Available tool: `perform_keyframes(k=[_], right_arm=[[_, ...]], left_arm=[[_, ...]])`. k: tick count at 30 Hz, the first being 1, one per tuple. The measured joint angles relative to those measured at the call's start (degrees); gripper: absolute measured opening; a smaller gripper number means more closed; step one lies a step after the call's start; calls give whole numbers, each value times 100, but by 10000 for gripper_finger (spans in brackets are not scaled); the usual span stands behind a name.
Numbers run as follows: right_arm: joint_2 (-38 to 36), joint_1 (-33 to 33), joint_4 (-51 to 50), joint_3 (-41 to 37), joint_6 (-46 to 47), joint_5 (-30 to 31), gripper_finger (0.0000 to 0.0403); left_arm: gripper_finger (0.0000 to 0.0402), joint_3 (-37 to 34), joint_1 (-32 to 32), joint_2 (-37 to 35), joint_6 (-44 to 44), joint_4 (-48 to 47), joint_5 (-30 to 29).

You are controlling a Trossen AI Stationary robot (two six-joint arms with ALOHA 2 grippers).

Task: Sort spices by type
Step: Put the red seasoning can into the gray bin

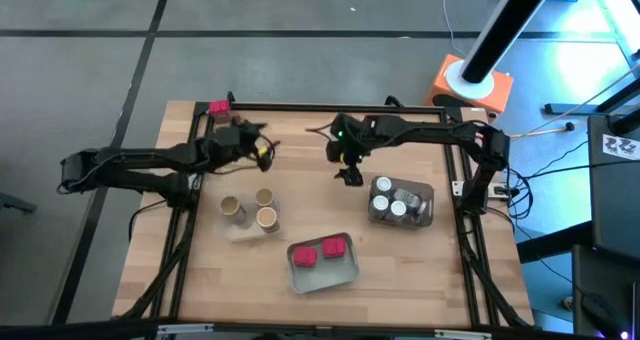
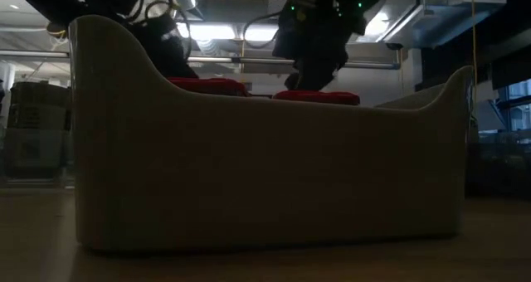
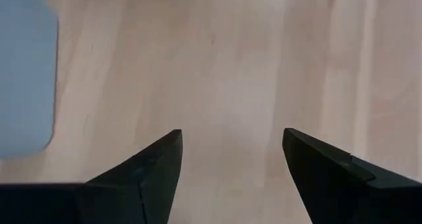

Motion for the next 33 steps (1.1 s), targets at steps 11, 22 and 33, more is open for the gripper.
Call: perform_keyframes(k=[11, 22, 33], right_arm=[[0, -475, 1580, -327, -503, -244, 262], [0, -461, 1964, -349, -1234, -309, 262], [4, -462, 1784, -350, -1670, -499, 262]], left_arm=[[310, 808, 2382, 332, -457, -1390, -409], [310, 2470, 3796, 2251, -1203, -3726, -397], [297, 2703, 4152, 3414, -1227, -3822, -378]])
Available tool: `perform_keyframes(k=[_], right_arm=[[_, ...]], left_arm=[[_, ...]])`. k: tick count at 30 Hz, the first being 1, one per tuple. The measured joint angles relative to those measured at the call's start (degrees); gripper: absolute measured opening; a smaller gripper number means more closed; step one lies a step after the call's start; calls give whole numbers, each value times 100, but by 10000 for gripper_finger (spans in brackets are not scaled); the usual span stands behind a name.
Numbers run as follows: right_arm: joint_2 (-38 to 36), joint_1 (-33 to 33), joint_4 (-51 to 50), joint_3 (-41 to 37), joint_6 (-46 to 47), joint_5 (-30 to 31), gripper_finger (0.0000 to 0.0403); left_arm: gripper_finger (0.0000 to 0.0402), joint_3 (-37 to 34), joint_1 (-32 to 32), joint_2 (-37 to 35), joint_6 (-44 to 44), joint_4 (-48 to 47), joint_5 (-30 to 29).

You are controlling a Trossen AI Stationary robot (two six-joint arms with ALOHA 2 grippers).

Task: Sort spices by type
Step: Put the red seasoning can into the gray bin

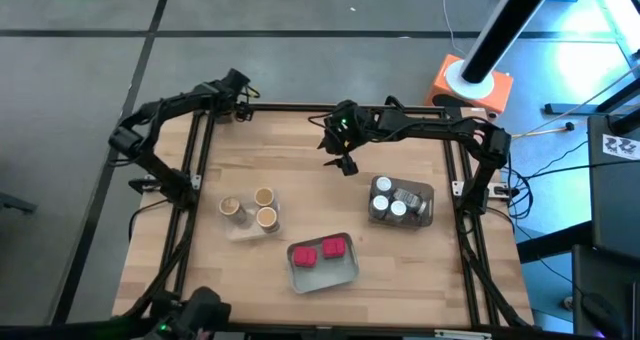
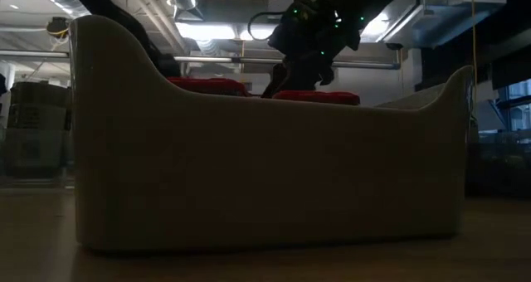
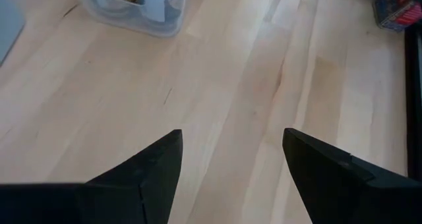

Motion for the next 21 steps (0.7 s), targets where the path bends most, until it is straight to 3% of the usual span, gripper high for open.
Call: perform_keyframes(k=[12, 21], right_arm=[[2, 0, 26, 0, -143, -1, 262], [2, 0, 50, 0, -162, 0, 262]], left_arm=[[273, 22, -120, 52, 561, -286, 161], [273, 4, -339, -175, 491, -325, 757]])
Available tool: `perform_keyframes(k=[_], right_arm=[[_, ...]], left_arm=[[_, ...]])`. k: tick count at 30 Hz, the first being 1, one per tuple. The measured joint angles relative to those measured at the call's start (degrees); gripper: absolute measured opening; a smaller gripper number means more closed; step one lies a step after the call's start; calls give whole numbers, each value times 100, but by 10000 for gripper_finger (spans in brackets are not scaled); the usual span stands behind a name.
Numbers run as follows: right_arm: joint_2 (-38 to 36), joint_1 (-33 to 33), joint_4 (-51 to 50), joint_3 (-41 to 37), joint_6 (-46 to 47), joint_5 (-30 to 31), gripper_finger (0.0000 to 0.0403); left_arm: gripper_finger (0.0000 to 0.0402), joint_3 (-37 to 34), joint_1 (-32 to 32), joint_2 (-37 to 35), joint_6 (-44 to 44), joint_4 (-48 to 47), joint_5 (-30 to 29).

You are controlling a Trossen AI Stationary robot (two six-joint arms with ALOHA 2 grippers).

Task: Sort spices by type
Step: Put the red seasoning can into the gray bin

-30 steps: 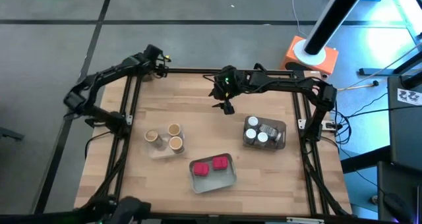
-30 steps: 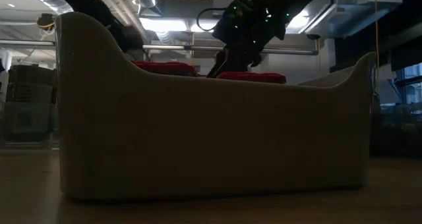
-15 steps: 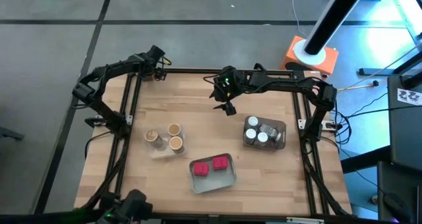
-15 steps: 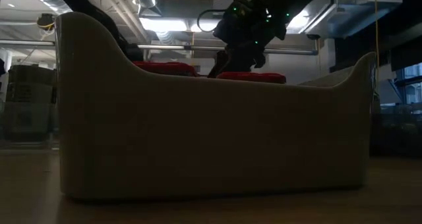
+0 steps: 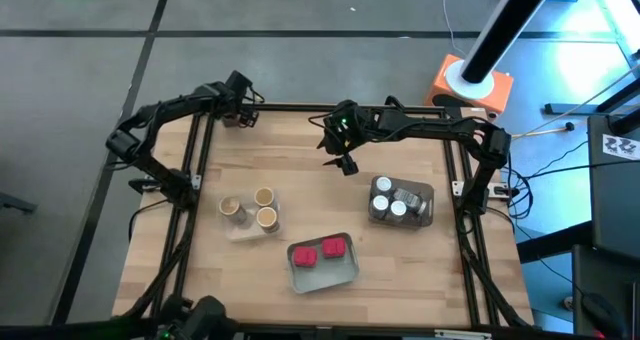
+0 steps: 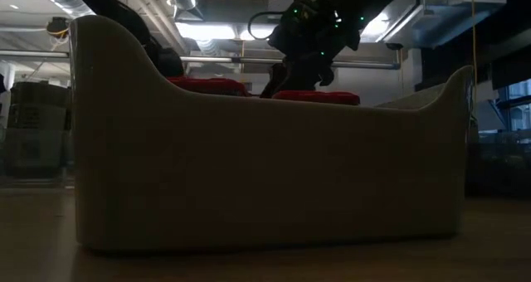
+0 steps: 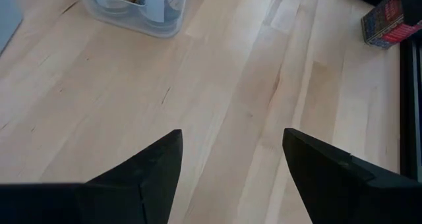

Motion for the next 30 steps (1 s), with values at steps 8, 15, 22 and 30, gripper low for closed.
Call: perform_keyframes(k=[8, 15, 22, 30], right_arm=[[0, 0, 12, 0, -3, 0, 262], [0, 0, 14, 0, -4, -2, 262], [107, 0, 26, 0, -4, -57, 262], [131, 0, 11, -2, -28, -107, 262]], left_arm=[[272, -11, -317, -184, -134, -13, 486], [272, 145, -650, -360, -187, -326, 639], [272, 422, -728, -619, 785, -675, 548], [272, 431, -624, -641, 1413, -534, 513]])
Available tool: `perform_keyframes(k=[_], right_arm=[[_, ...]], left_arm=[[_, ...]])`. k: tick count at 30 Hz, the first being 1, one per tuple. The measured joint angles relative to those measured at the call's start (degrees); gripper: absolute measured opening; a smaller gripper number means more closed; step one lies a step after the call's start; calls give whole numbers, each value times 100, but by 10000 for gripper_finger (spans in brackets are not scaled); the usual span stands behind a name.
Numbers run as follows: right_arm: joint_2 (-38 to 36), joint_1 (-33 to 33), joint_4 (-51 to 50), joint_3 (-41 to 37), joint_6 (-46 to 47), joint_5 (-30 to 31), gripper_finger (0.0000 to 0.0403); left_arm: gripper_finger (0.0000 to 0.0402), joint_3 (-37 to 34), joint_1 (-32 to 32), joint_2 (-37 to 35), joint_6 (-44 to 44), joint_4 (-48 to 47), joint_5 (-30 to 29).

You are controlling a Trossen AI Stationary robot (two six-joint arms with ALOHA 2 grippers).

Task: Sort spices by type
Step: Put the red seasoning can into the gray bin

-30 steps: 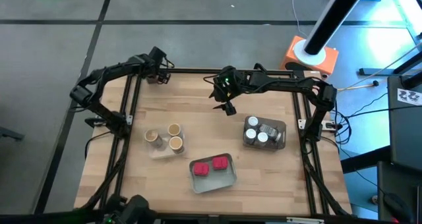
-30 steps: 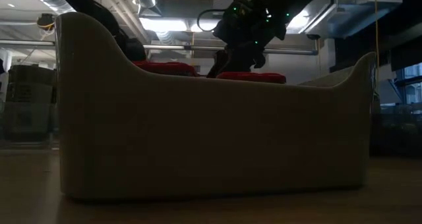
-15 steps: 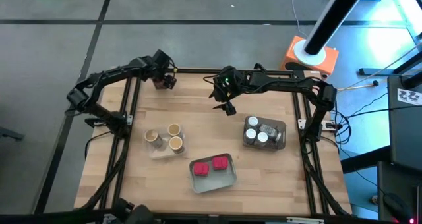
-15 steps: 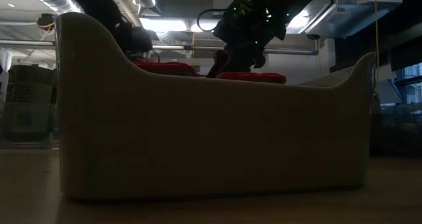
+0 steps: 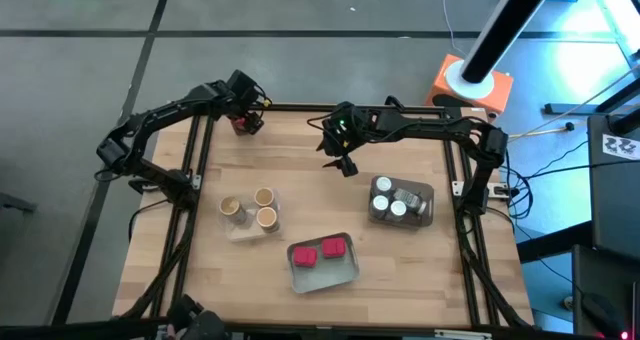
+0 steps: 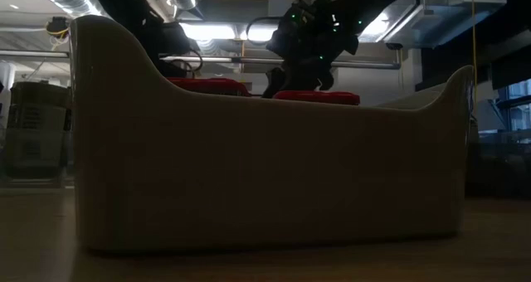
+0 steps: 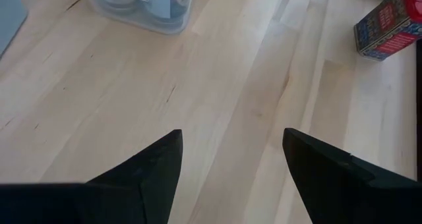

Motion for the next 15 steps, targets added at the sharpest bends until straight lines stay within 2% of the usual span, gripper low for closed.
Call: perform_keyframes(k=[10, 15], right_arm=[[0, 0, -17, 2, -76, -15, 262], [0, 0, -48, 2, -74, -15, 262]], left_arm=[[272, 0, 444, 20, -24, -68, 439], [273, 4, 511, 85, 233, -16, 472]])
